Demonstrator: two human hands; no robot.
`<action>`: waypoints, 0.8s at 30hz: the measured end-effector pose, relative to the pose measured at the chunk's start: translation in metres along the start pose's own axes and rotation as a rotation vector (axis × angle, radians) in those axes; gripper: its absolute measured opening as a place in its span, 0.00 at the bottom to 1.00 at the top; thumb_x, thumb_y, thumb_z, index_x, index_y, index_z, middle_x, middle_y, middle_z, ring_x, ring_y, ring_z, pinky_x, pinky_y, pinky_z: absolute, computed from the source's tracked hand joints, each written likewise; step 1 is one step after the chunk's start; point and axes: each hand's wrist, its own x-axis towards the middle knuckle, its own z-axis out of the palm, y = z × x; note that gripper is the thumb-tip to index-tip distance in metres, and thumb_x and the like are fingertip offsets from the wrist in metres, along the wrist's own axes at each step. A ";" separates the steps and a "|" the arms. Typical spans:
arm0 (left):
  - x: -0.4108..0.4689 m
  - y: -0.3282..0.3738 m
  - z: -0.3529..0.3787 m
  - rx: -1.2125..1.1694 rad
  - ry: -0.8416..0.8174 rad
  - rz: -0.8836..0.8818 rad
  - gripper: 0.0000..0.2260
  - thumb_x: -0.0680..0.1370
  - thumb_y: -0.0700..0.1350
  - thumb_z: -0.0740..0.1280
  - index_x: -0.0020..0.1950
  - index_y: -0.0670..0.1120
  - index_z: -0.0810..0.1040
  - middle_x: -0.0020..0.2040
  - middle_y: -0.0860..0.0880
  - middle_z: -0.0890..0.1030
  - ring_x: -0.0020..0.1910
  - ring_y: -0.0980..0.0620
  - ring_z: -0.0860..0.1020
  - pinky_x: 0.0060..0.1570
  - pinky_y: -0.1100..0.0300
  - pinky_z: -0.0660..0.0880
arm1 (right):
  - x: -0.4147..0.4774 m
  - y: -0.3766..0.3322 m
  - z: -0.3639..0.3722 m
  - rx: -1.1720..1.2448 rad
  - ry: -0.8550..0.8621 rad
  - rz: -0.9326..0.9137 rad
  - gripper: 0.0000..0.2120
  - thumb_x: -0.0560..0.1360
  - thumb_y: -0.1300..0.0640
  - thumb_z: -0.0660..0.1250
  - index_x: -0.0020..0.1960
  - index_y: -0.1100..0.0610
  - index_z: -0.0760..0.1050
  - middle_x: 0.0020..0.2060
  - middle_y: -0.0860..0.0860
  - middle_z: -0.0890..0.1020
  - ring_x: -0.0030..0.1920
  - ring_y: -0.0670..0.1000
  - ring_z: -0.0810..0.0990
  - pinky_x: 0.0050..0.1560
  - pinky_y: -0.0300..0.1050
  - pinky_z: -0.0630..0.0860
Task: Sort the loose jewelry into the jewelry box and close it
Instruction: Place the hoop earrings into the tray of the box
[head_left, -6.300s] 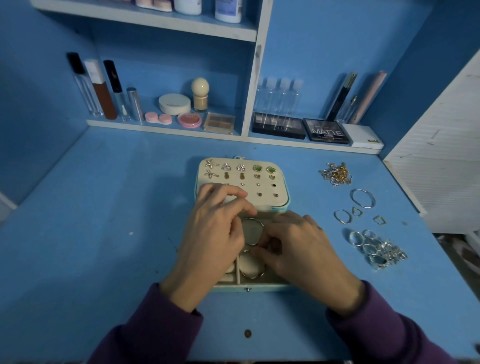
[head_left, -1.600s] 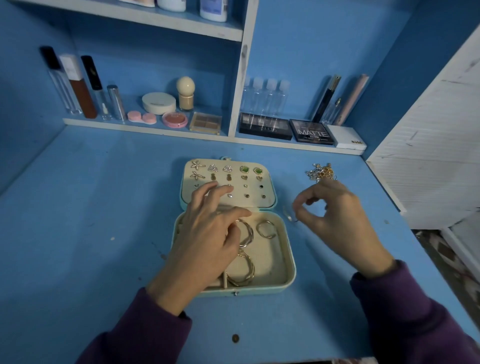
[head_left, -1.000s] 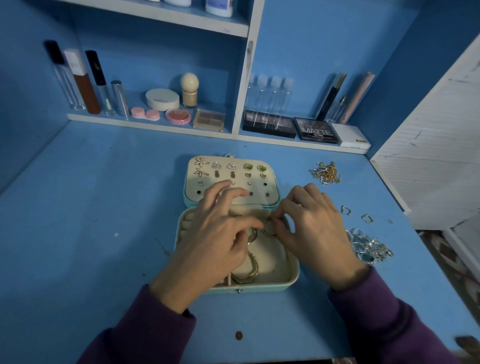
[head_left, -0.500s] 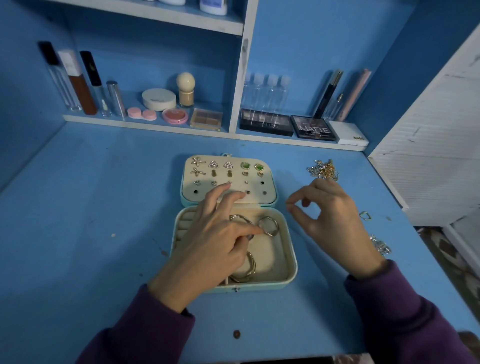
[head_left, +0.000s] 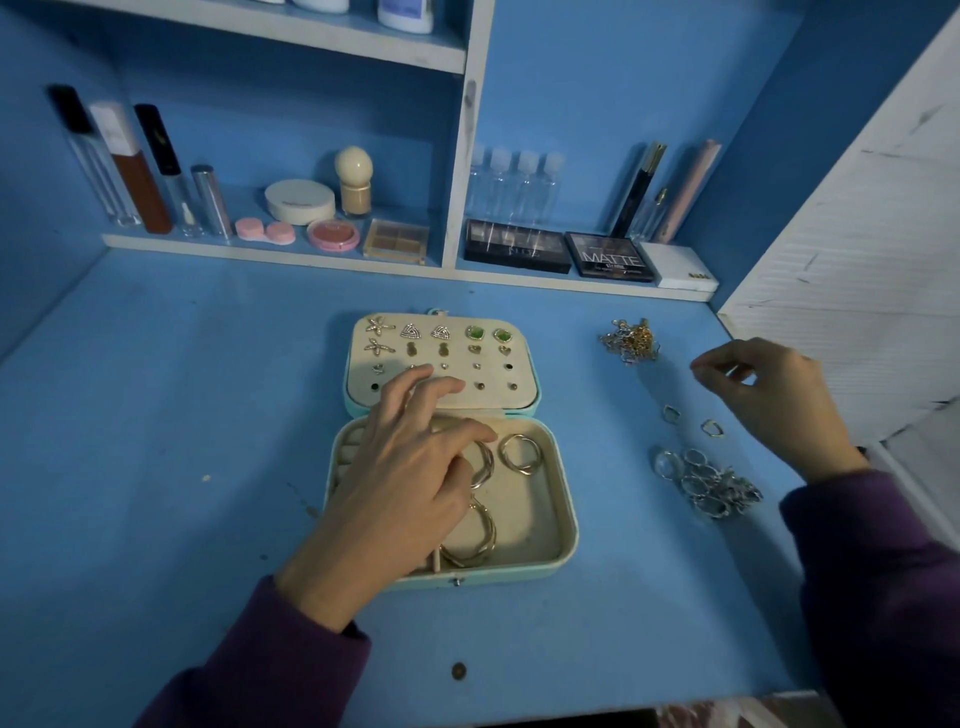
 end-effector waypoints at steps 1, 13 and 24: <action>0.000 0.000 0.001 0.003 0.004 0.004 0.17 0.71 0.42 0.58 0.53 0.50 0.84 0.64 0.46 0.74 0.68 0.51 0.57 0.64 0.53 0.56 | 0.001 0.006 0.000 -0.023 -0.014 0.020 0.04 0.74 0.63 0.68 0.44 0.57 0.82 0.40 0.52 0.81 0.40 0.53 0.76 0.44 0.41 0.66; 0.000 -0.002 0.002 0.010 0.022 0.011 0.17 0.72 0.44 0.57 0.51 0.51 0.83 0.63 0.47 0.75 0.67 0.50 0.60 0.62 0.52 0.59 | -0.005 0.029 0.002 -0.151 -0.212 0.113 0.09 0.72 0.65 0.68 0.50 0.57 0.83 0.39 0.51 0.79 0.40 0.50 0.75 0.45 0.39 0.66; 0.000 -0.001 0.001 0.005 0.019 0.004 0.16 0.70 0.42 0.60 0.51 0.51 0.84 0.63 0.47 0.75 0.67 0.51 0.59 0.61 0.51 0.60 | -0.009 0.029 0.000 -0.015 -0.209 0.183 0.10 0.70 0.67 0.70 0.49 0.57 0.82 0.35 0.54 0.81 0.36 0.54 0.77 0.34 0.25 0.68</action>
